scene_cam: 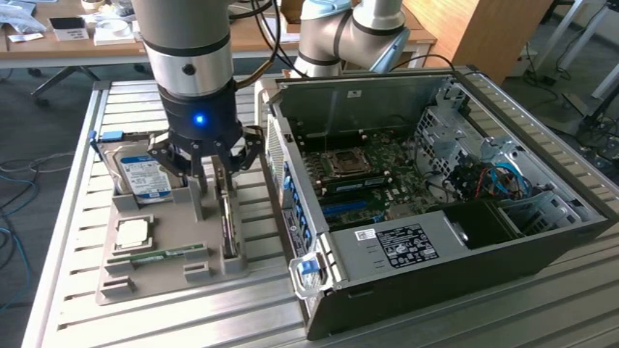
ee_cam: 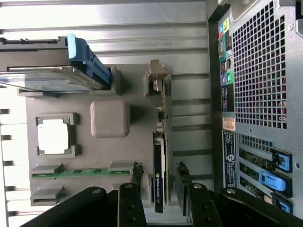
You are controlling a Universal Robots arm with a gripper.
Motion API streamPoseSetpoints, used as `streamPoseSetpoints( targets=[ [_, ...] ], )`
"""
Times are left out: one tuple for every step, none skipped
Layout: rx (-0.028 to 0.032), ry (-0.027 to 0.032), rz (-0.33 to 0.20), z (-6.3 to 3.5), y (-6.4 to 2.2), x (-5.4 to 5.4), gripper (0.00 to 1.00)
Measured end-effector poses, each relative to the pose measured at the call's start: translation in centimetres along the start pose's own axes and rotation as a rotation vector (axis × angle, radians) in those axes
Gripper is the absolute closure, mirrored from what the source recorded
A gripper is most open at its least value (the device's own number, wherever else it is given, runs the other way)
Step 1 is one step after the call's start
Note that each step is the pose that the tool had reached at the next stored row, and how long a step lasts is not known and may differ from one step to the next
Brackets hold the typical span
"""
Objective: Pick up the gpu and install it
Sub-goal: 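Pick up the gpu and move the gpu toward the slot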
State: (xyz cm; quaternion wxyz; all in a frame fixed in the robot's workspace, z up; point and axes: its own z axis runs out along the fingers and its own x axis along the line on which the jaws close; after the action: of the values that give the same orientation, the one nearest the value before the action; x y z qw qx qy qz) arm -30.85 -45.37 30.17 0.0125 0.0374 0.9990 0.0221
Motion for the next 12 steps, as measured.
streamPoseSetpoints(
  targets=[
    [0.0000,0.0000,0.000,0.09,0.00,0.0,0.58],
    [0.0001,0.0001,0.000,0.22,0.00,0.0,0.58],
    [0.0002,0.0002,0.000,0.38,-0.01,0.0,0.58],
    [0.0001,0.0001,0.000,0.55,-0.02,0.0,0.58],
    [0.0000,0.0001,0.000,0.72,-0.03,0.0,0.58],
    [0.0001,0.0001,0.000,0.89,-0.04,0.0,0.58],
    [0.0001,0.0000,0.000,1.05,-0.04,0.0,0.58],
    [0.0001,0.0000,0.000,1.20,-0.05,0.0,0.58],
    [0.0001,0.0001,0.000,1.33,-0.06,0.0,0.58],
    [0.0001,0.0001,0.000,1.44,-0.06,0.0,0.58],
    [0.0001,0.0001,0.000,1.54,-0.07,0.0,0.58],
    [0.0002,0.0002,0.000,1.59,-0.07,0.0,0.58]
  ],
)
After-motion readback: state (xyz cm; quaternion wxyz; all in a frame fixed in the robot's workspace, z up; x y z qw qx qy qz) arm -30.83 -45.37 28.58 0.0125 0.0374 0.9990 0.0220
